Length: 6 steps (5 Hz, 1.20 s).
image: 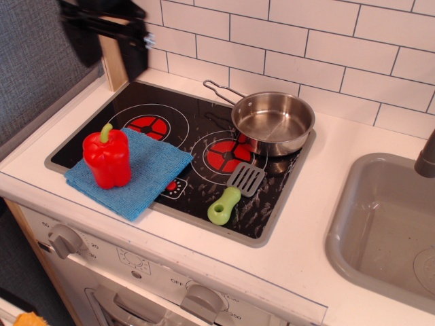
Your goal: Move the metal pot to the upper left corner
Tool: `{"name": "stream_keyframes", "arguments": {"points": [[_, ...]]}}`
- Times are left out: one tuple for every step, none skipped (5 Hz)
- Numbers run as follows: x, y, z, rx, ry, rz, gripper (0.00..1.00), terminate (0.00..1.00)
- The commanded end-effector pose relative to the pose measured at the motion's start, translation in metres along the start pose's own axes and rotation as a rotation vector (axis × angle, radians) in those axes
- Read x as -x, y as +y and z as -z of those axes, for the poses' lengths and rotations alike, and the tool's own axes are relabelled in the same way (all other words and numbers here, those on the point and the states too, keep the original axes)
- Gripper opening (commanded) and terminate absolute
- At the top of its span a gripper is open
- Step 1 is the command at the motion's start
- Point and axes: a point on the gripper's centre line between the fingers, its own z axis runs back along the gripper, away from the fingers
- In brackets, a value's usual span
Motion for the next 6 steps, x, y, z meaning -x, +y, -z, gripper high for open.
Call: {"name": "stream_keyframes", "arguments": {"points": [[-0.041, -0.059, 0.006, 0.01, -0.017, 0.193, 1.0, 0.0], [-0.068, -0.102, 0.019, 0.062, -0.029, 0.295, 1.0, 0.0], [-0.09, -0.131, 0.036, 0.088, -0.04, 0.375, 1.0, 0.0], [-0.103, -0.146, 0.066, 0.064, -0.029, 0.413, 1.0, 0.0], [-0.102, -0.151, 0.093, 0.052, 0.012, 0.429, 1.0, 0.0], [-0.093, -0.151, 0.112, 0.041, 0.059, 0.443, 1.0, 0.0]]}}
